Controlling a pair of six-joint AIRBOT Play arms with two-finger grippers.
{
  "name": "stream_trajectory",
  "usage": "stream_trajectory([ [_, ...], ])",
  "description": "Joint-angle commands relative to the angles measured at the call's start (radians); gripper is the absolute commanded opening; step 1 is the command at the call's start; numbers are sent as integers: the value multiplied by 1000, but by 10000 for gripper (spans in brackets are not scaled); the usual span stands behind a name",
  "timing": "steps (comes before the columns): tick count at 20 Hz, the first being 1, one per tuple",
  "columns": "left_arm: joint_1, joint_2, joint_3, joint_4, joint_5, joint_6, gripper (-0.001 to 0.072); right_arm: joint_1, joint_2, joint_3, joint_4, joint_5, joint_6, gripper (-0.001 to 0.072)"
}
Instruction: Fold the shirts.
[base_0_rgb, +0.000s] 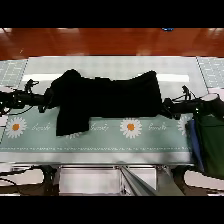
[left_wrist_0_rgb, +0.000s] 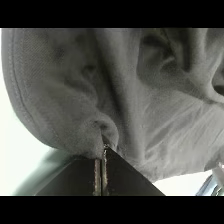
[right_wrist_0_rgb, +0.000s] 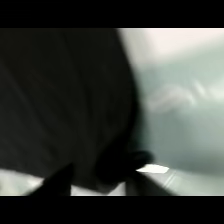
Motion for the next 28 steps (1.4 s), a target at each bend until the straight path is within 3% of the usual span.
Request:
stream_trajectory([
  [1, -7, 2, 2, 0, 1, 0, 15, 77, -52, 97, 12, -28, 4, 28],
  [6, -2, 69, 173, -2, -59, -1, 15, 88, -7, 382, -60, 188, -21, 25],
  [12, 14, 253, 657, -119, -57, 10, 15, 68, 156, 982, -284, 325, 90, 25],
  [15, 60, 313, 896, -119, -73, -12, 14, 18, 229, 1236, -283, 341, 121, 25],
  [20, 133, 495, 1006, -98, -113, 8, 14, 6, 429, 1283, -300, 381, 111, 25],
  [24, 211, 693, 1006, 98, -126, 23, 15, 7, 570, 1283, -311, 380, 122, 25],
  [28, 116, 822, 1006, 313, -148, 18, 15, 6, 669, 1282, -356, 454, 150, 26],
])
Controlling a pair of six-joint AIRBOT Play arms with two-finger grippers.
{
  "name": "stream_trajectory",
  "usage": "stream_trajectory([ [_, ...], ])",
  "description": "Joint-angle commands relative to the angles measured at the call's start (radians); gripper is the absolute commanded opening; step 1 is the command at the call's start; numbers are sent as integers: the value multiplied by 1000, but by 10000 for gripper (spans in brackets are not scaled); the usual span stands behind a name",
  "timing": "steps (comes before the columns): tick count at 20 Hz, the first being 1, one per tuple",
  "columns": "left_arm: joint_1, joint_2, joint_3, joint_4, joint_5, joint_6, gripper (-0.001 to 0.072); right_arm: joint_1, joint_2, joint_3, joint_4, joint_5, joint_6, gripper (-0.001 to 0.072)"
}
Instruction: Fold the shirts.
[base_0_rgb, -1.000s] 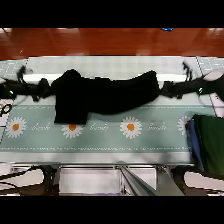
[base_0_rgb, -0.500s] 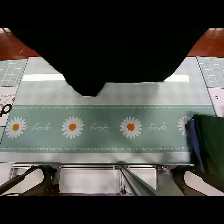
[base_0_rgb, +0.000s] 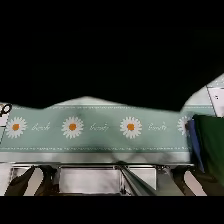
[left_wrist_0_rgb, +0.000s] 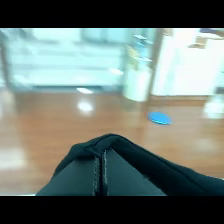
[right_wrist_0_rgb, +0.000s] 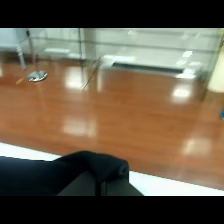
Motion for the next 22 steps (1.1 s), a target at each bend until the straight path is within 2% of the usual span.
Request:
stream_trajectory([
  [1, -117, 121, 5, 274, -30, -8, 15, 0, 88, 4, -51, 77, 30, 26],
  [5, -408, 156, 2, 617, -118, -85, 15, 0, 104, -5, -137, 224, 65, 26],
  [8, -503, 147, -104, 834, -159, -179, 15, 0, 104, -100, -129, 241, 69, 26],
  [10, -505, 117, -237, 826, -159, -218, 15, 0, 104, -225, -129, 210, 56, 25],
  [12, -505, 51, -378, 760, -115, -223, 15, 0, 103, -411, -129, 118, 39, 25],
  [14, -505, -65, -518, 732, 36, -227, 15, 0, 76, -612, -127, -38, 26, 25],
  [15, -504, -143, -558, 732, 116, -257, 15, 0, 37, -683, -125, -105, 19, 25],
  [17, -504, -322, -557, 715, 222, -280, 15, 0, -94, -760, -95, -211, 11, 25],
  [19, -504, -483, -520, 681, 326, -280, 15, 3, -256, -763, 25, -310, -74, 25],
  [22, -504, -679, -412, 668, 447, -280, 15, 3, -509, -712, 113, -446, -86, 25],
])
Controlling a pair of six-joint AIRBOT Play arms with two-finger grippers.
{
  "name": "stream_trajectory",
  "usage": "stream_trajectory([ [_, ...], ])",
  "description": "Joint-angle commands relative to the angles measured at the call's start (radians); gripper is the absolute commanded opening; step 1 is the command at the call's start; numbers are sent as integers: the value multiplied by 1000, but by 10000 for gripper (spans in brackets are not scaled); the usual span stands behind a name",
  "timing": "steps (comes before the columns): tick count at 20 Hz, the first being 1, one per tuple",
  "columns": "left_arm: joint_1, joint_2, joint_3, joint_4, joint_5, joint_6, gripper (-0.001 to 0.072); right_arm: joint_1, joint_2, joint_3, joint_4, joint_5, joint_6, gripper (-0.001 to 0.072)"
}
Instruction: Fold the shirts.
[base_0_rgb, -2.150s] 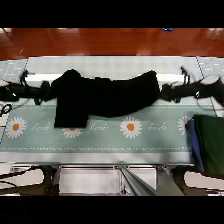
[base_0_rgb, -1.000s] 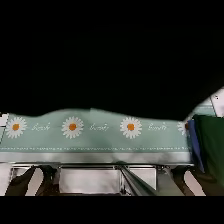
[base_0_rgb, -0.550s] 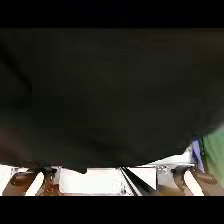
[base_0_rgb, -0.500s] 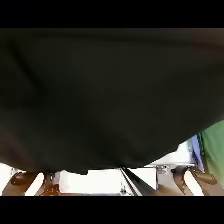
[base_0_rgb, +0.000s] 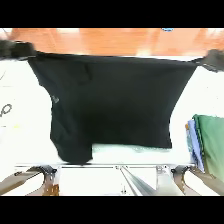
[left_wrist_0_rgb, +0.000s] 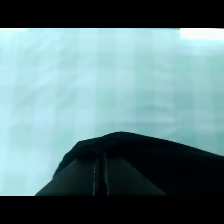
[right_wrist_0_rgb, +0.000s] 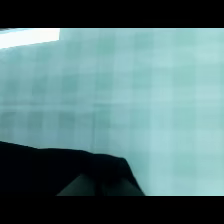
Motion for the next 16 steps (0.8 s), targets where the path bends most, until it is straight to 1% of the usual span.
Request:
stream_trajectory([
  [1, 0, -254, 112, -26, 171, -20, 15, 2, -291, 48, 131, -171, -48, 25],
  [4, 0, -427, 268, -29, 142, -80, 15, 2, -528, 230, 208, -148, -42, 25],
  [6, 4, -515, 339, -29, 94, -159, 15, 2, -635, 330, 257, -126, -31, 25],
  [7, 6, -547, 356, -38, 76, -177, 15, 2, -669, 362, 272, -117, -31, 25],
  [9, 22, -587, 364, -100, 57, -177, 16, 2, -705, 393, 277, -106, -30, 25],
  [11, 48, -618, 364, -222, 49, -175, 15, 2, -713, 393, 264, -102, -30, 25],
  [12, 61, -629, 364, -285, 37, -150, 15, 2, -717, 393, 257, -88, -31, 25],
  [13, 76, -634, 364, -341, 15, -100, 15, 2, -719, 393, 253, -68, -31, 26],
  [14, 89, -636, 364, -374, -14, -73, 15, 1, -719, 393, 241, -41, -31, 26],
  [16, 121, -625, 364, -396, -116, -34, 15, -4, -716, 393, 239, 66, -27, 26],
])
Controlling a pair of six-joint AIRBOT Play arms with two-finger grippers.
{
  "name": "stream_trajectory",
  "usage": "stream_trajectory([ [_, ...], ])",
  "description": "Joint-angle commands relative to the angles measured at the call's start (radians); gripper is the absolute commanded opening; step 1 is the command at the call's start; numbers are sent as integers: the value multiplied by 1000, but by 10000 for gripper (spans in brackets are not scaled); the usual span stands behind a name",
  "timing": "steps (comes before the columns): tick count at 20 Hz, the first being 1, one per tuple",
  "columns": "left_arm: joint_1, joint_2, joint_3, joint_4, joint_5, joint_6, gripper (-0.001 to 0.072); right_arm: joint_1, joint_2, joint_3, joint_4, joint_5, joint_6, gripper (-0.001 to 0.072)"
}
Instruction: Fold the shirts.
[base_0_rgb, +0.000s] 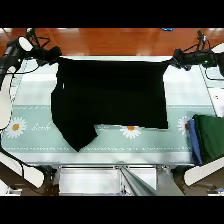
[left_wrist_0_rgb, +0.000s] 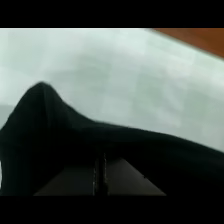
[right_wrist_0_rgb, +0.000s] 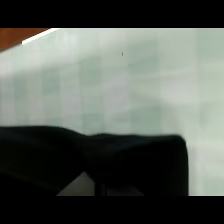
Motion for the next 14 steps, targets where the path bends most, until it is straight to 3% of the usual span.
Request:
stream_trajectory([
  [1, 50, -8, 6, -106, -171, 112, 15, -3, -11, 8, -24, 177, -1, 26],
  [3, 62, -14, -2, -105, -279, 190, 15, 9, -11, -12, -122, 238, 11, 26],
  [12, 42, -44, -103, -105, -396, 211, 18, 48, -27, -113, -177, 235, 53, 50],
  [13, 43, -47, -102, -103, -427, 200, 91, 55, -30, -113, -182, 236, 77, 282],
  [14, 49, -47, -99, -93, -476, 200, 376, 58, -26, -111, -182, 245, 85, 410],
])
